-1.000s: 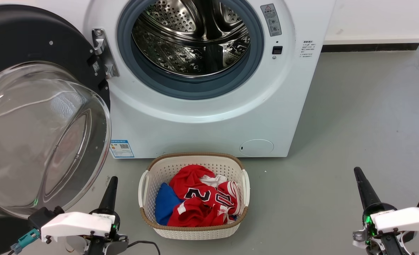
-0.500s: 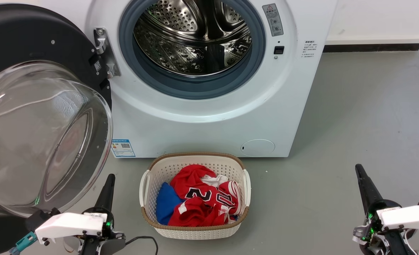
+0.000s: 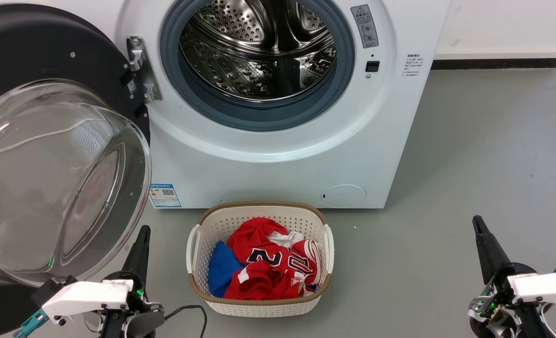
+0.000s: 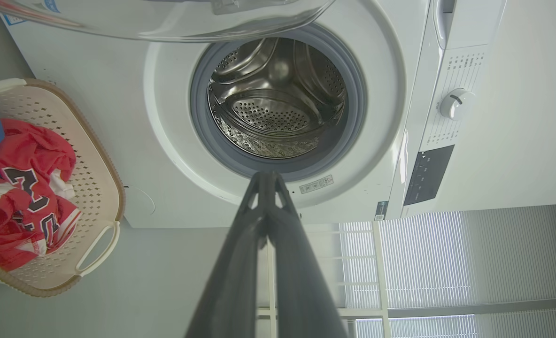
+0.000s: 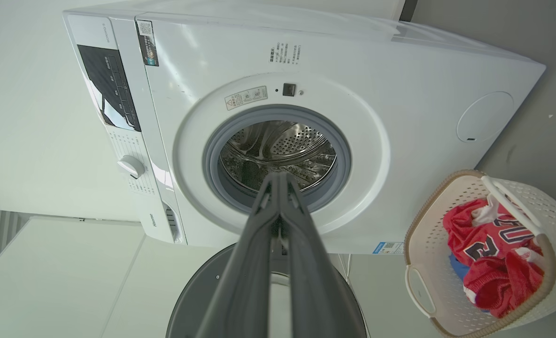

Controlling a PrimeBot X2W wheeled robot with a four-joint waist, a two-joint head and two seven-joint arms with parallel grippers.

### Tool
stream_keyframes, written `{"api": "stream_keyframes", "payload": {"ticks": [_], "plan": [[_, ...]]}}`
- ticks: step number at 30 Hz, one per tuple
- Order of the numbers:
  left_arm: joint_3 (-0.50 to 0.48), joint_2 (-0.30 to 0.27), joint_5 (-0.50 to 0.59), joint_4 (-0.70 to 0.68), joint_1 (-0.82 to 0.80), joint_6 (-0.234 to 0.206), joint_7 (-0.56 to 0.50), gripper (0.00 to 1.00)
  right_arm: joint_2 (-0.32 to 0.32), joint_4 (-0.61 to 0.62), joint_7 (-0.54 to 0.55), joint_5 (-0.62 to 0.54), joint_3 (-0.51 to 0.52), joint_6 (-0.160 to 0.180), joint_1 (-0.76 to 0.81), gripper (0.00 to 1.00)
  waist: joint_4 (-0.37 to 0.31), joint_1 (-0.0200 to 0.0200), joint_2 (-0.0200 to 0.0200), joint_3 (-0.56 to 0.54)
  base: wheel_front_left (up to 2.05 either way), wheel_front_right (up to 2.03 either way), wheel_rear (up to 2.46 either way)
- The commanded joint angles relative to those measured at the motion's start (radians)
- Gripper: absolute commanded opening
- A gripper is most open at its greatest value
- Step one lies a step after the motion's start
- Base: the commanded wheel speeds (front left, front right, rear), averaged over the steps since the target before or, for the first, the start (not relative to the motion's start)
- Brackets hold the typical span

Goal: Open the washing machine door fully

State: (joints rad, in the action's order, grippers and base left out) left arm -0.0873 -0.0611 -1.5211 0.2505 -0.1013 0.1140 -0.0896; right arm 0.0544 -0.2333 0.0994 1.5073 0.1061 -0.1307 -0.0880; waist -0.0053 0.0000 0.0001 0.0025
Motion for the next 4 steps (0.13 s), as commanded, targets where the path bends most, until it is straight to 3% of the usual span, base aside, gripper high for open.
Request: {"api": "stream_keyframes", "payload": {"ticks": [1, 4], "plan": [[-0.008, 0.000, -0.015, -0.005, -0.010, 0.004, -0.005, 0.00, -0.003, -0.002, 0.005, 0.017, 0.003, 0.000, -0.021, 0.00, 0.000, 0.0000, -0.0001, 0.000, 0.00, 0.00, 0.00], [-0.012, 0.003, -0.034, -0.005, -0.010, 0.010, -0.012, 0.00, -0.004, -0.005, 0.008, 0.039, 0.004, 0.000, -0.022, 0.00, 0.001, 0.0000, -0.0001, 0.000, 0.00, 0.00, 0.00]]}}
